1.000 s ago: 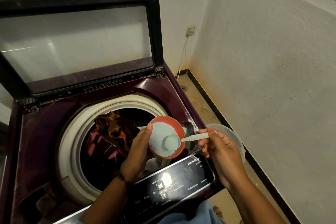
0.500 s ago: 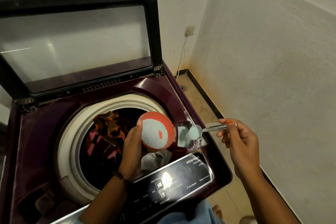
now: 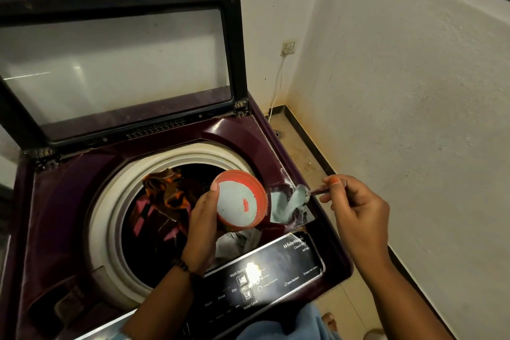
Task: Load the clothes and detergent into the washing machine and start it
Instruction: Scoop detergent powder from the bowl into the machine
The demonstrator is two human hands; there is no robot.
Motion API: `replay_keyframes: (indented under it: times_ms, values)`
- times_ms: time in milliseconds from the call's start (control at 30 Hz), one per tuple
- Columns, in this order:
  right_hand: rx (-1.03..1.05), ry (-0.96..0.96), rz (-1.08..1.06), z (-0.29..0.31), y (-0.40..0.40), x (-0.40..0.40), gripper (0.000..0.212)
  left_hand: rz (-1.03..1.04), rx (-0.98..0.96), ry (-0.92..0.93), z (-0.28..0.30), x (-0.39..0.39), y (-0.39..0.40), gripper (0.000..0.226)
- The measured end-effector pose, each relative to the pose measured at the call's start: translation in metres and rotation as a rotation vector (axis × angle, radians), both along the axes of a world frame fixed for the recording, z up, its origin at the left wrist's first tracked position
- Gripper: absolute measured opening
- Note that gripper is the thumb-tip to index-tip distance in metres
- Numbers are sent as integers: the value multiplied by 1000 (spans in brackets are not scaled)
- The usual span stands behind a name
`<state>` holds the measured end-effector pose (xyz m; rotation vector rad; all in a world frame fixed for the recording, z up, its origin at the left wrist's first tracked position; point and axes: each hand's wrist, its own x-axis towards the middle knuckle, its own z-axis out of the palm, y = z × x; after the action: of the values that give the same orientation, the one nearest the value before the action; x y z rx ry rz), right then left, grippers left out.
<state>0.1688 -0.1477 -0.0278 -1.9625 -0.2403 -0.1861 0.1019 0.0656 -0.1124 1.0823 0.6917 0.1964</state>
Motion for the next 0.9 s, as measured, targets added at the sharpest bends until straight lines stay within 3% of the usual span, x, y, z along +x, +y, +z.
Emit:
replay_keyframes:
  times_ms: [900]
  values:
    - [-218,-98,62,0,7,3,19,-6,15,26,7,0,-3,58]
